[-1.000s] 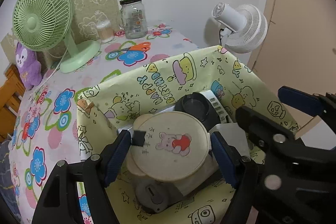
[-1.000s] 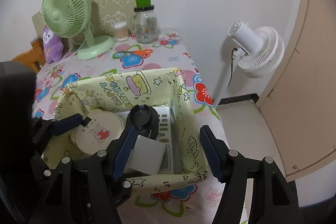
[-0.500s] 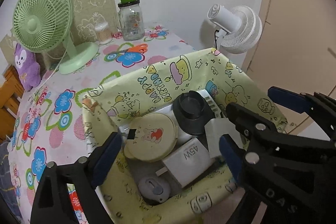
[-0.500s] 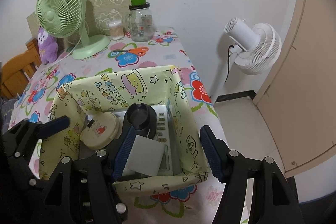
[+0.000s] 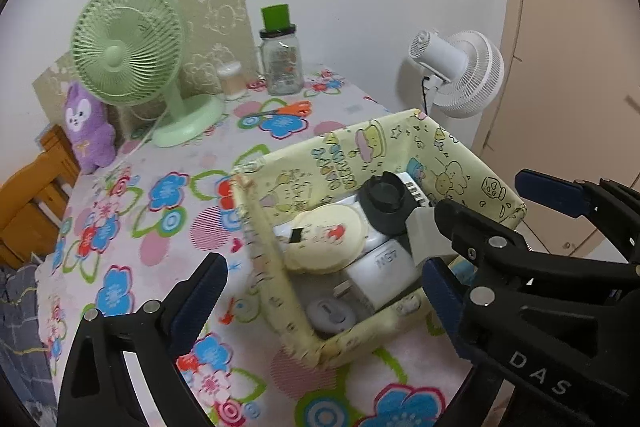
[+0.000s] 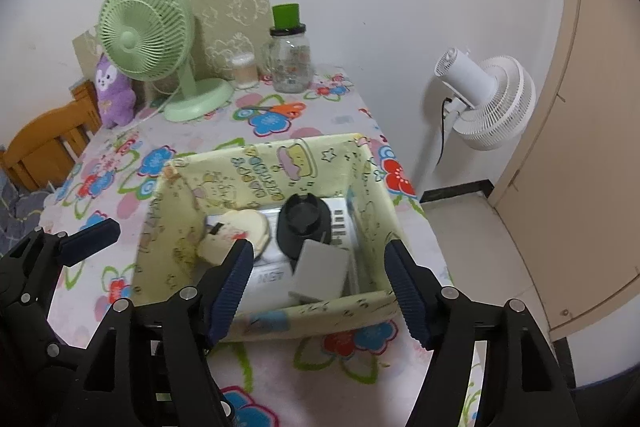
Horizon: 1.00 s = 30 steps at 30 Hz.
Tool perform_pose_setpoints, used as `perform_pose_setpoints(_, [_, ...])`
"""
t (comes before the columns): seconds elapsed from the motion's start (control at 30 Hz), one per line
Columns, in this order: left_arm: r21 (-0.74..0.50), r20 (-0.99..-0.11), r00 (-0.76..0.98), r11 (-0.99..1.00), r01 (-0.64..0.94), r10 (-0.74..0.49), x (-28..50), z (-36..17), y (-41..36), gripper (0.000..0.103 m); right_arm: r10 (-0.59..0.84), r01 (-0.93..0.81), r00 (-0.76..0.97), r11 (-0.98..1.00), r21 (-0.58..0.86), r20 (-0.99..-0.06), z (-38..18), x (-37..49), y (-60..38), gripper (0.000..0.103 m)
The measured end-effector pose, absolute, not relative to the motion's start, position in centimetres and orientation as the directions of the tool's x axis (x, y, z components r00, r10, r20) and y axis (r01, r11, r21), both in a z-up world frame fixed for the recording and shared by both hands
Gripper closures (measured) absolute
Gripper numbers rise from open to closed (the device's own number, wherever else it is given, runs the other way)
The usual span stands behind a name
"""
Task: Organize rigid objects
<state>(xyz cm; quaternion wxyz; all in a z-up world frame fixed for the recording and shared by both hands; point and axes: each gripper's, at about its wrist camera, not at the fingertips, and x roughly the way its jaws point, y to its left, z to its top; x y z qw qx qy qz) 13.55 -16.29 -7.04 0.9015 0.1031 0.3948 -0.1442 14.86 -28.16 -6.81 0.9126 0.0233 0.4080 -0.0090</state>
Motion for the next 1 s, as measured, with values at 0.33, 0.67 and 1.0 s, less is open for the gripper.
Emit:
perform_pose_setpoints(0.33, [0.072, -0.714, 0.685, 0.959, 0.275, -0.143, 11.0, -5.8, -12.8, 0.003, 0.027, 0.015, 0.691, 0.999, 0.051, -0.722, -5.6, 12.4, -25.8, 0.025])
perform_pose_setpoints(0.67, [0.070, -0.684, 0.722, 0.976, 0.207, -0.104, 8.0, -4.5, -9.0, 0.000, 0.051, -0.012, 0.714, 0.998, 0.060, -0.699, -4.4, 9.8, -23.7, 0.020])
perform_pose_setpoints(1.0, [0.053, -0.655, 0.754, 0.992, 0.114, -0.052, 5.3, -3.4, -5.2, 0.000, 0.048, -0.032, 0.755, 0.999, 0.036, -0.655, -2.8, 7.0, -21.5, 0.014])
